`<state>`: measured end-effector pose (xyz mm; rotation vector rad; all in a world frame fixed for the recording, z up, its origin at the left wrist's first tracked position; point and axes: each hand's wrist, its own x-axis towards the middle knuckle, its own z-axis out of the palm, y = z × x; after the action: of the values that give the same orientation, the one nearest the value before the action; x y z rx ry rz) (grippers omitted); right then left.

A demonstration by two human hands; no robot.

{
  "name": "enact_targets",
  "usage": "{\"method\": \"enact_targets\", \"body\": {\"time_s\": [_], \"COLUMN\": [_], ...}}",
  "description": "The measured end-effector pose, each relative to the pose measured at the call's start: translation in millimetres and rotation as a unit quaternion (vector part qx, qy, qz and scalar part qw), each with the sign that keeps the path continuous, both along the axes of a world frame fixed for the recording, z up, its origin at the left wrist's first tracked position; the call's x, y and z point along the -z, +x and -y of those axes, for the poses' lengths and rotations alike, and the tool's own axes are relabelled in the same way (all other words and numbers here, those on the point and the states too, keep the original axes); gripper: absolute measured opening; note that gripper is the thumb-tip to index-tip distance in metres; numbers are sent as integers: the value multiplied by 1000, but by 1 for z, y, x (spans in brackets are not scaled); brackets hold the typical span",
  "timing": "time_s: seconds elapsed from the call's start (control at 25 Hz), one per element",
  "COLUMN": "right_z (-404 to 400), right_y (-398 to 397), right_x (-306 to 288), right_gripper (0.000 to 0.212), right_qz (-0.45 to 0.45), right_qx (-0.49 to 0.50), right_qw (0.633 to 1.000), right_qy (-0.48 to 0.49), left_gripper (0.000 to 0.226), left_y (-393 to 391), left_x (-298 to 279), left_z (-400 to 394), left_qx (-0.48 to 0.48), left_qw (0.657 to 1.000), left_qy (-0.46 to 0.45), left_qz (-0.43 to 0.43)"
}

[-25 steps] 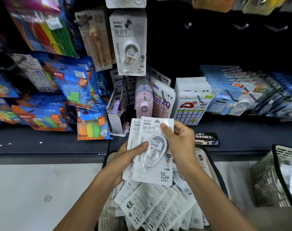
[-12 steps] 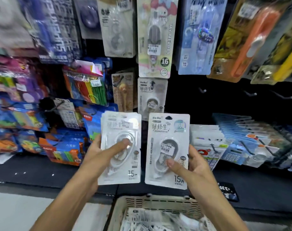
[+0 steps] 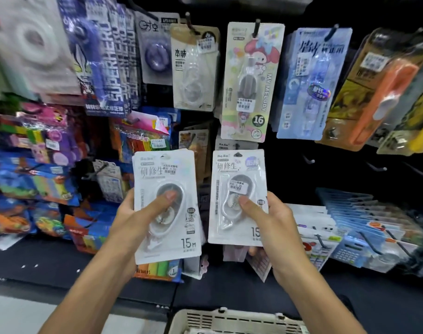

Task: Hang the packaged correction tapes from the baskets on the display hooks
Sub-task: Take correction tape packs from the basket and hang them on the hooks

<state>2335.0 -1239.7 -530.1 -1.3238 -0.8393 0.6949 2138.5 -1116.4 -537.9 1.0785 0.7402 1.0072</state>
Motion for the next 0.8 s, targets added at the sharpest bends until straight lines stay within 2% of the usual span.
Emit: {"method": "enact_targets", "body": {"time_s": [0.12,0.2,0.28,0.36,0.4,0.44,0.48,0.56,0.64,0.8], "right_z": [-6,-18,-20,-15,-11,-5,-1,3,-1,-7], "right_y": [0,7,12,6,-1,-7,-14,-24,-28,-26], "right_x": [3,4,9,12,13,15,15,15,11,7], "right_gripper": [26,25,42,54,51,40,32,33,30,22], "right_qz": [51,36,7,76,130,142,118,115,134,32], "right_qx": [28,60,58,102,118,99,54,-9,-10,-23], "right_qw": [998,995,991,980,975,981,991,993,991,999], "right_qy": [-29,-76,-117,-155,-136,-82,-36,0,2,-12], "left_gripper": [65,65,68,74,77,79,80,81,82,78], "left_y": [3,6,10,17,22,27,31,39,43,40], "left_x": [1,2,4,5,6,6,6,6,6,5], "left_z": [1,3,6,8,9,9,10,11,13,11], "left_qx": [7,16,29,34,35,37,36,32,31,70], "left_qw": [1000,1000,1000,999,999,999,999,999,1000,997], "left_qy": [4,6,5,7,7,8,10,11,5,-10], "left_qz": [16,15,11,4,4,4,3,4,3,10]}}
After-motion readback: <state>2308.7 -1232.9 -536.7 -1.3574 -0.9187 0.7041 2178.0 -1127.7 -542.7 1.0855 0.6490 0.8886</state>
